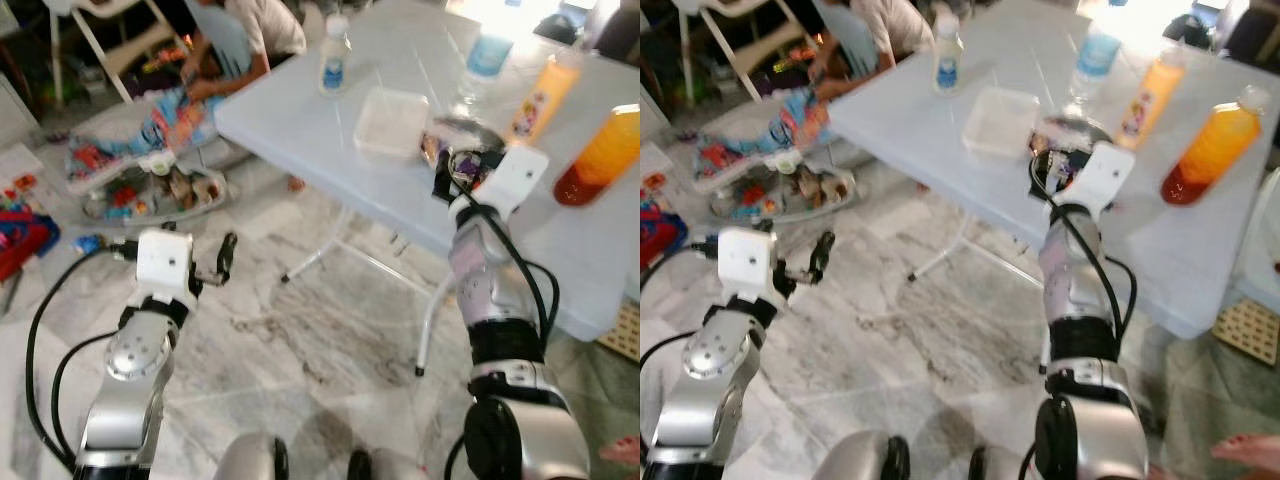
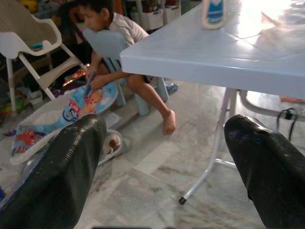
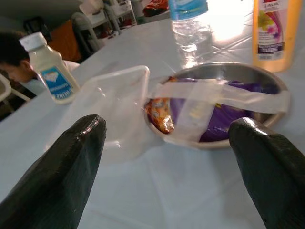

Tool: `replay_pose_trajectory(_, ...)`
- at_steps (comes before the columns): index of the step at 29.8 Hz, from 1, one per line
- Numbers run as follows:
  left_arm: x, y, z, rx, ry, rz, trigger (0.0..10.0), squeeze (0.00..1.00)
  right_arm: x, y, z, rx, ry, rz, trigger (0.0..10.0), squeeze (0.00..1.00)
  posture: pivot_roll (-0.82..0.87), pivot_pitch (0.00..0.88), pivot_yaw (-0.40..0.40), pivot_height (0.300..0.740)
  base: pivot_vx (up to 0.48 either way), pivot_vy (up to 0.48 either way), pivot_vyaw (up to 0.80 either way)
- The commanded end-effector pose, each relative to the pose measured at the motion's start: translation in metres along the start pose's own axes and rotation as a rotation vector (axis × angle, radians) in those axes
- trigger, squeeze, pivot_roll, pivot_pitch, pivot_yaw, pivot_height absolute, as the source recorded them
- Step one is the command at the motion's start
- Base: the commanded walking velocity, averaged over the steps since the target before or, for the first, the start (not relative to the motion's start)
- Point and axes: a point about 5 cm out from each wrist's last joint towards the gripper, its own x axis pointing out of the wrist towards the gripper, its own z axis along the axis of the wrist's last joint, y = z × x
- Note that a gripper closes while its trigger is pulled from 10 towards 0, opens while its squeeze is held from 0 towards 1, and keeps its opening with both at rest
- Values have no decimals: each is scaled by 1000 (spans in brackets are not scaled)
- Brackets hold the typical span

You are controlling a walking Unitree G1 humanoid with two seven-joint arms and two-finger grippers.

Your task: Restocking fridge

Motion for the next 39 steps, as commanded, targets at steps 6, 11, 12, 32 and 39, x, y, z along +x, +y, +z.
replay_pose_trajectory(6, 2, -6, 4, -2, -12, -20, 10000, 0, -1, -14, 1, -25, -22, -50, 10000, 0, 69, 126, -20, 740, 259, 0, -667)
replay_pose_trajectory(11, 1, -5, 5, 3, -12, -15, 10000, 0, -5, -16, -2, -35, -20, -72, 10000, 0, 71, 130, -22, 740, 0, 0, 0)
replay_pose_trajectory(12, 1, -5, 5, 4, -12, -15, 10000, 0, -5, -16, -3, -33, -17, -71, 10000, 0, 71, 130, -22, 740, 0, 0, 0)
replay_pose_trajectory(32, -4, -2, 6, 15, -4, -11, 10000, 0, -6, -11, -18, -19, 53, -33, 10000, 0, 79, 164, -23, 740, 0, 0, 0)
replay_pose_trajectory(39, -9, 0, 7, 25, 5, -9, 10000, 0, 8, -16, -14, 42, 86, -50, 10000, 0, 95, 193, -27, 740, 0, 0, 0)
